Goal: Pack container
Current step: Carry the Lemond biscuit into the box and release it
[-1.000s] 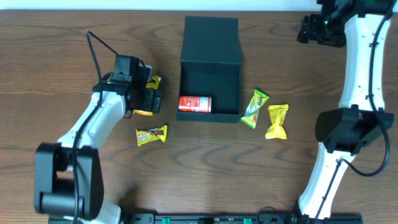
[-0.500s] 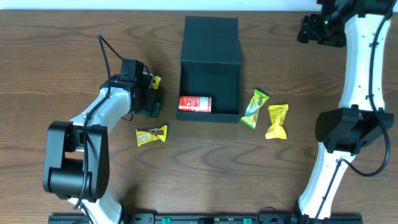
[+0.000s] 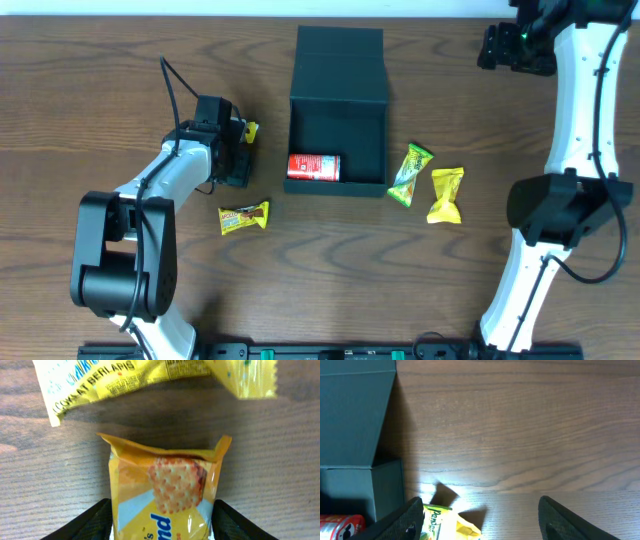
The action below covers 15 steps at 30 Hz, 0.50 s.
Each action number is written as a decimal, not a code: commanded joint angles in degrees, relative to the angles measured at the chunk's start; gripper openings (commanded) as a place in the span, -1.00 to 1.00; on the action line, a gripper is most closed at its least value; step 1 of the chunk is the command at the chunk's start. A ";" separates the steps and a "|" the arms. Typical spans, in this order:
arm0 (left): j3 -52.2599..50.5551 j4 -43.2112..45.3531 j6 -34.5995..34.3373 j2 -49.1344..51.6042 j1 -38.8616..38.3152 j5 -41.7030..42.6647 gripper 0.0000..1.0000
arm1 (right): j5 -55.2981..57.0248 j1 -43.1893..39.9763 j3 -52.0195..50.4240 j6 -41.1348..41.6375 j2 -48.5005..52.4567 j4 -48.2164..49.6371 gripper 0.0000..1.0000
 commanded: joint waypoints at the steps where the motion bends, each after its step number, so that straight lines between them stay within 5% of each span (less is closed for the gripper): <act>1: 1.40 0.15 -4.13 0.72 0.09 -0.76 0.24 | -0.33 0.37 0.50 -0.90 -0.26 -0.15 0.47; 15: 2.38 -0.22 -5.27 0.72 0.07 -0.55 -0.19 | 0.04 0.35 0.50 -1.09 -0.26 -0.09 0.46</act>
